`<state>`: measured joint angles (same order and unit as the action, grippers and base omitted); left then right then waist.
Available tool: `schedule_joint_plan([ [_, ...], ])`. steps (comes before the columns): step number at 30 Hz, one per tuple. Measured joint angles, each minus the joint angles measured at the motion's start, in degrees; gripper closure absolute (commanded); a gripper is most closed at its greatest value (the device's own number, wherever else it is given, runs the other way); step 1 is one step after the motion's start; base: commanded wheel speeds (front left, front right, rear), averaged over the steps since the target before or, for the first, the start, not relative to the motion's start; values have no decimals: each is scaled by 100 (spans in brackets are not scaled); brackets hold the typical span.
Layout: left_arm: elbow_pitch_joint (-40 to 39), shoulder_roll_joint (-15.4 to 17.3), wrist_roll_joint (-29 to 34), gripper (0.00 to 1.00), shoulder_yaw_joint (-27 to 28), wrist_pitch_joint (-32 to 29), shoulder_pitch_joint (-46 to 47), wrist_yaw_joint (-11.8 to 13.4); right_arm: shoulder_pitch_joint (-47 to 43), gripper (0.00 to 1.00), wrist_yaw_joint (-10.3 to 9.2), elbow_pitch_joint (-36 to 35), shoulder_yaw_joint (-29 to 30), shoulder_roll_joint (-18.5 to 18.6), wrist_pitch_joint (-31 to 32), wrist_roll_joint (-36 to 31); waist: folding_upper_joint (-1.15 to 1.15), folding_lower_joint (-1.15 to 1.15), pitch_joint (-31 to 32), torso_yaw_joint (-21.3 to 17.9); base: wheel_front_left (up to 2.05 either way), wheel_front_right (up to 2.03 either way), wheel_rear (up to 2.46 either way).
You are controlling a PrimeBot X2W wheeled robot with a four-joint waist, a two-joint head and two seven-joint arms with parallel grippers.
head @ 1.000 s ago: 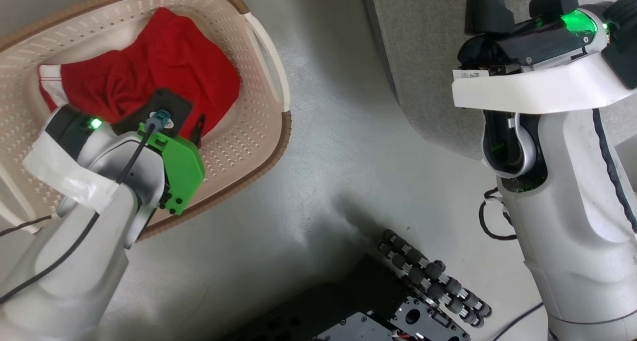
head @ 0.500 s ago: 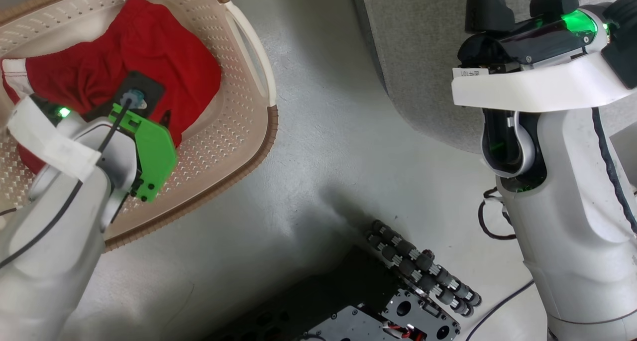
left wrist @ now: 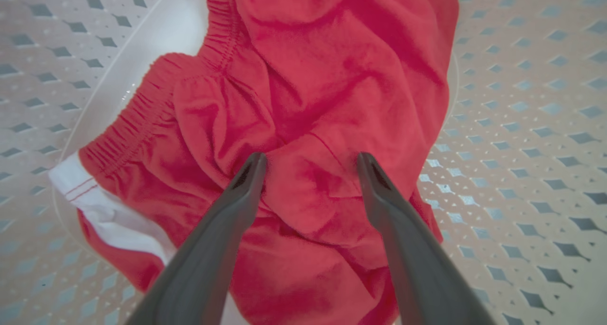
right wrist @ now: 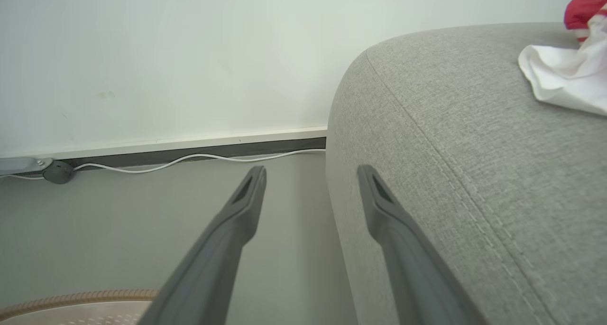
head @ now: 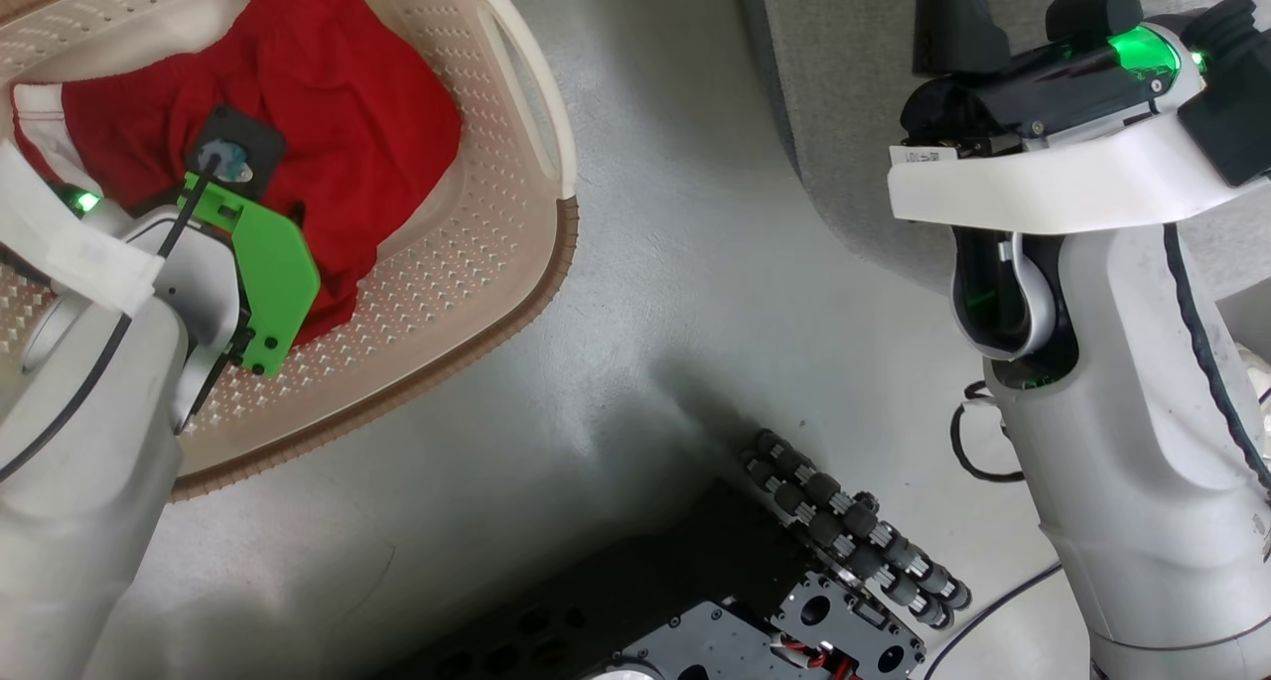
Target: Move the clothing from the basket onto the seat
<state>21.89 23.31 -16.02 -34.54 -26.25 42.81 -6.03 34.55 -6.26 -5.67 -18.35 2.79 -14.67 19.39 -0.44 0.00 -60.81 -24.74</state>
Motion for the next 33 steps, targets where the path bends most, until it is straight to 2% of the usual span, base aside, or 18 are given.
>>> schedule_joint_plan([
  [14,280,-222,-147,0,-57,119,215,-54,-187,0,-35,60,-35,-1,0,-133,0,0,-154,135,0,0,0],
  [15,302,-230,-147,14,-67,145,216,-54,-191,0,-35,60,-36,-1,0,-133,0,0,-161,143,0,0,0],
  [16,320,-231,-147,53,-81,190,217,-55,-191,0,-35,59,-37,-1,0,-133,0,0,-167,150,0,0,0],
  [17,334,-231,-147,69,-96,224,218,-57,-191,0,-35,59,-38,-1,0,-135,0,0,-172,156,0,0,0],
  [18,346,-231,-147,96,-111,261,221,-58,-191,0,-35,58,-38,-1,0,-136,0,0,-175,161,0,0,0],
  [19,359,-232,-149,100,-131,286,228,-59,-190,0,-35,58,-37,-1,0,-137,0,0,-178,165,0,0,0],
  [23,401,-286,-196,100,-200,375,238,-66,-180,0,-35,60,-21,-1,0,-148,0,0,-176,168,0,0,0],
  [28,437,-288,-405,100,-108,783,238,-103,-79,0,-36,112,-73,-7,0,-137,0,0,-87,129,0,0,0],
  [33,363,-588,-567,100,57,1484,228,-104,-25,0,-38,223,412,-8,0,-359,0,0,128,160,0,0,0],
])
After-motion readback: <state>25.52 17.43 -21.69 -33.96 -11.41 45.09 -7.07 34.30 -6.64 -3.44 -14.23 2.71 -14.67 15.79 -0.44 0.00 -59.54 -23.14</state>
